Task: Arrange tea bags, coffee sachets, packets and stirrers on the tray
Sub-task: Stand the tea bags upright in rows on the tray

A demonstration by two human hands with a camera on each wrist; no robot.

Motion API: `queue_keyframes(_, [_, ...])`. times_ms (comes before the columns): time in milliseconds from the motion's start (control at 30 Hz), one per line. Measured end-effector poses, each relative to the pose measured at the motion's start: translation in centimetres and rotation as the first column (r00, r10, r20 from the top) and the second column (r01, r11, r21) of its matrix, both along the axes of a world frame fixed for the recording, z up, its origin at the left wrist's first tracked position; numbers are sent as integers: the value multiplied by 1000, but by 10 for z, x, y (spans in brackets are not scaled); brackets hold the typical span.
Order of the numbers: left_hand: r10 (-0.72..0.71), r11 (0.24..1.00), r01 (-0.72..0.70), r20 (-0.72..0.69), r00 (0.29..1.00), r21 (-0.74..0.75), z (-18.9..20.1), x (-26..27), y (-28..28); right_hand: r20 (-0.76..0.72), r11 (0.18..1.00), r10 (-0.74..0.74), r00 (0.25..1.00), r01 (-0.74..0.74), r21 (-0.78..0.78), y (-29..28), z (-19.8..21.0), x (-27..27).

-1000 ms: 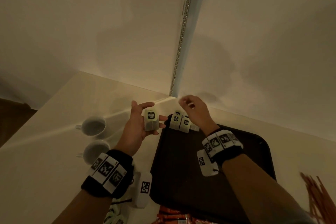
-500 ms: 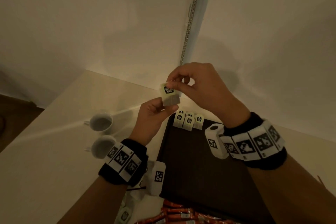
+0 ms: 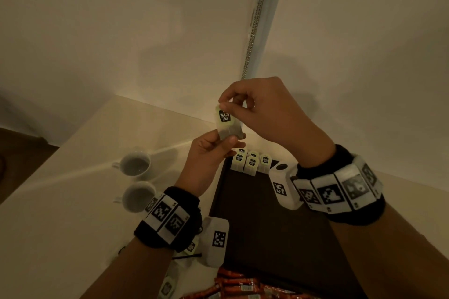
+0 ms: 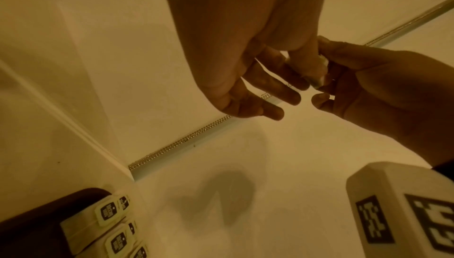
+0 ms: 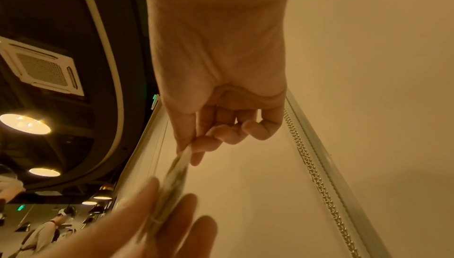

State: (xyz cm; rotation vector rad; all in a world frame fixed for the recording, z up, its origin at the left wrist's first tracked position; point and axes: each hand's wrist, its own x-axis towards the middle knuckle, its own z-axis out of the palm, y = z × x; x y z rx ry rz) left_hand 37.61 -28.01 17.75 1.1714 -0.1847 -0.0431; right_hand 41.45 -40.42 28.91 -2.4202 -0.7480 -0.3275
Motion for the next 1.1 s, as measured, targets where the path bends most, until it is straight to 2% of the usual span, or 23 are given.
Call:
queue_keyframes(100, [-25, 1000, 25, 10, 1000, -15, 0, 1, 1, -42, 1000, -3, 999, 4, 23, 0, 0, 1])
queue_keyframes(300, [47, 997, -47, -1, 999, -58, 6, 7, 3, -71, 993, 10, 997, -2, 118, -4, -7, 0])
queue_keyframes(433, [138, 990, -138, 11, 990, 39, 9, 8, 1, -107, 971, 10, 994, 15, 238, -10, -15, -2])
queue_keyframes(533, [108, 988, -110, 24, 994, 112, 9, 2, -1, -201, 935, 22, 979, 51, 350, -20, -23, -3])
queue_keyframes(633, [75, 977, -68, -25, 997, 202, 1, -9, 11, -324, 902, -10, 946, 148, 405, -41, -45, -2])
queue_keyframes(700, [78, 940, -57, -51, 996, 335, -13, -20, 28, -412, 905, -75, 908, 235, 353, -59, -71, 2])
queue_keyframes(767, [75, 905, -36, -76, 994, 425, -30, -36, 49, -514, 924, -156, 843, 308, 225, -77, -105, 5])
queue_keyframes(867, [114, 890, -38, -140, 984, 455, -51, -65, 74, -650, 927, -265, 712, 373, 31, -99, -157, 7])
queue_keyframes(967, [160, 858, -16, -237, 958, 514, -70, -99, 96, -742, 915, -313, 592, 398, -68, -113, -202, 9])
queue_keyframes(1100, [186, 791, 88, -375, 908, 606, -92, -137, 128, -723, 875, -389, 570, 475, -96, -120, -234, 19])
